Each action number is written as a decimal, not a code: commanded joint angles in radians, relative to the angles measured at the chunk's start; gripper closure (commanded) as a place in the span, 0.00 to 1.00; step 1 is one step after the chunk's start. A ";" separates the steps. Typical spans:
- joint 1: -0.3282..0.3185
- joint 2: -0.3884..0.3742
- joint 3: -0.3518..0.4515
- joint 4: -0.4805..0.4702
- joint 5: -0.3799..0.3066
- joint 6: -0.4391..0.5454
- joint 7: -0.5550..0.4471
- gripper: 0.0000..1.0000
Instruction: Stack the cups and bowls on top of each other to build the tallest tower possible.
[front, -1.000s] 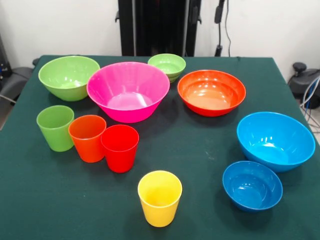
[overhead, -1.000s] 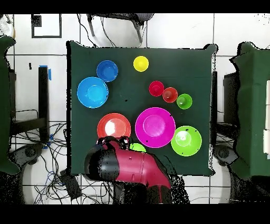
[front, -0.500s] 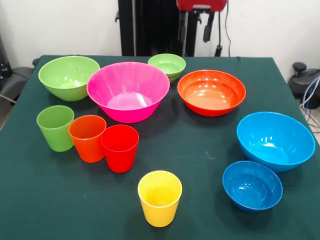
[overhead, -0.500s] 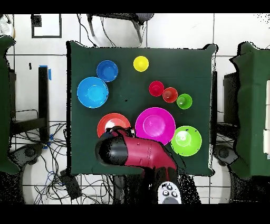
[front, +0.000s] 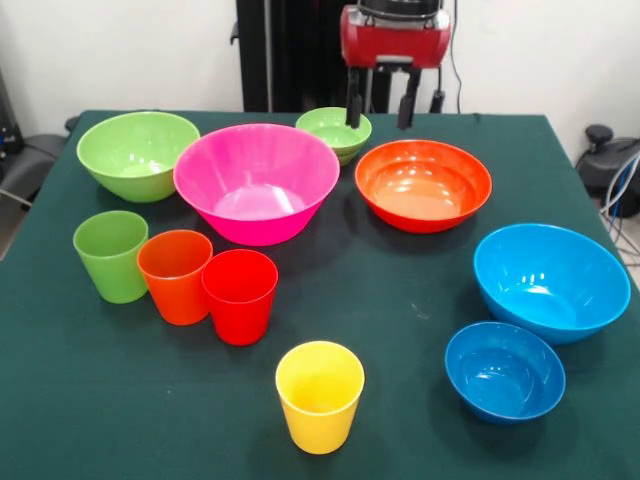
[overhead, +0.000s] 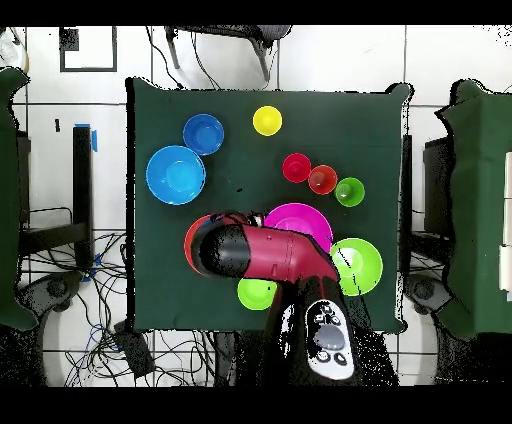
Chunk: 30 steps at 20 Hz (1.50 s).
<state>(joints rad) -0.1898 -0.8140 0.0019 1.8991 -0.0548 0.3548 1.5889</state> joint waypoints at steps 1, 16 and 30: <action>-0.022 0.074 0.073 -0.170 -0.059 0.069 0.003 0.00; -0.074 0.141 0.129 -0.297 -0.067 0.109 -0.047 0.00; -0.025 0.226 0.174 -0.367 -0.028 0.090 0.018 0.00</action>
<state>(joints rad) -0.2456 -0.6480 0.0464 1.5870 -0.0562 0.3798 1.5889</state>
